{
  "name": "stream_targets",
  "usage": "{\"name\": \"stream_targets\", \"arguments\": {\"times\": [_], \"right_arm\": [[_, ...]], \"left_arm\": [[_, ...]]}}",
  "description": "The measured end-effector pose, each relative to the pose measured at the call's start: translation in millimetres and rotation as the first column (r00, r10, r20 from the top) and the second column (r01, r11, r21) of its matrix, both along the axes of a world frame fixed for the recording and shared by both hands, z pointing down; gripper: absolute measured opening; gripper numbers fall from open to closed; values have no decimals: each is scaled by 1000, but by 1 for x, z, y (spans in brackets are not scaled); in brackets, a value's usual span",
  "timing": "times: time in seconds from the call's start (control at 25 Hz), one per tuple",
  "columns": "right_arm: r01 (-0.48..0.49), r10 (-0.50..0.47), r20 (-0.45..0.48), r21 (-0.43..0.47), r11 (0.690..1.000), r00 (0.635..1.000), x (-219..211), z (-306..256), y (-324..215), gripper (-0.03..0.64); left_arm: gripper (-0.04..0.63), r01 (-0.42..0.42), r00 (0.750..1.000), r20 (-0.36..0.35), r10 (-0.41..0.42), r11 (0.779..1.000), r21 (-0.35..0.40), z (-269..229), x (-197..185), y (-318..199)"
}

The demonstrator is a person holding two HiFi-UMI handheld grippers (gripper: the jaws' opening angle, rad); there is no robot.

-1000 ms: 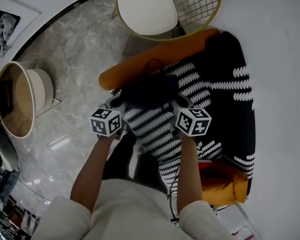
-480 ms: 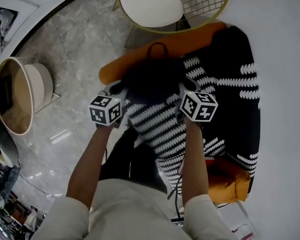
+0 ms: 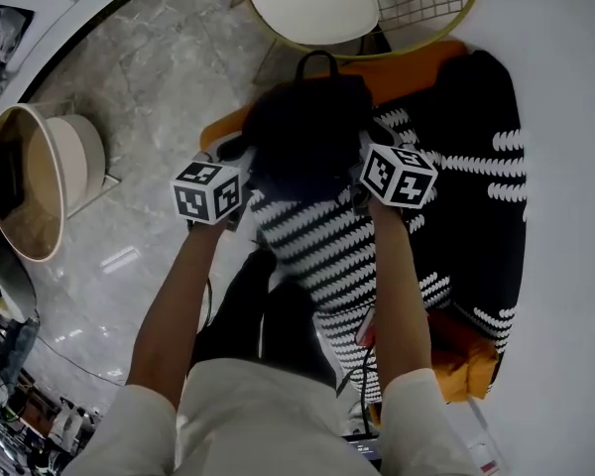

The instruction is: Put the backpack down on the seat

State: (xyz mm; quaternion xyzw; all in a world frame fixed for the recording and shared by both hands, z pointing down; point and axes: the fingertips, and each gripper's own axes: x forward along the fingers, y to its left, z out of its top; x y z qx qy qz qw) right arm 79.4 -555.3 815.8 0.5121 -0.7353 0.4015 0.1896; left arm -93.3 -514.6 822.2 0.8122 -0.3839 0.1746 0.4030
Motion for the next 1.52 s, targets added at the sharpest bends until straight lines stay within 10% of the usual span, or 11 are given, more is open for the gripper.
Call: {"name": "stream_targets", "arguments": {"times": [0.48,0.76,1.52], "right_arm": [[150,-152,-142,-21,988,978,5,38,-32,43],[-7,9,103,-20,1000,995,9,19,-25,111],[163,-169,85,80,983,982,23,-20,51,422]], "left_arm": [[45,-34,998,61,32,999,28,25,-11,-18],[89,40,999,28,-40,999,-16,19,-15,-14],[325,-8,995,98,10,1000,-21,6,-12,58]]}}
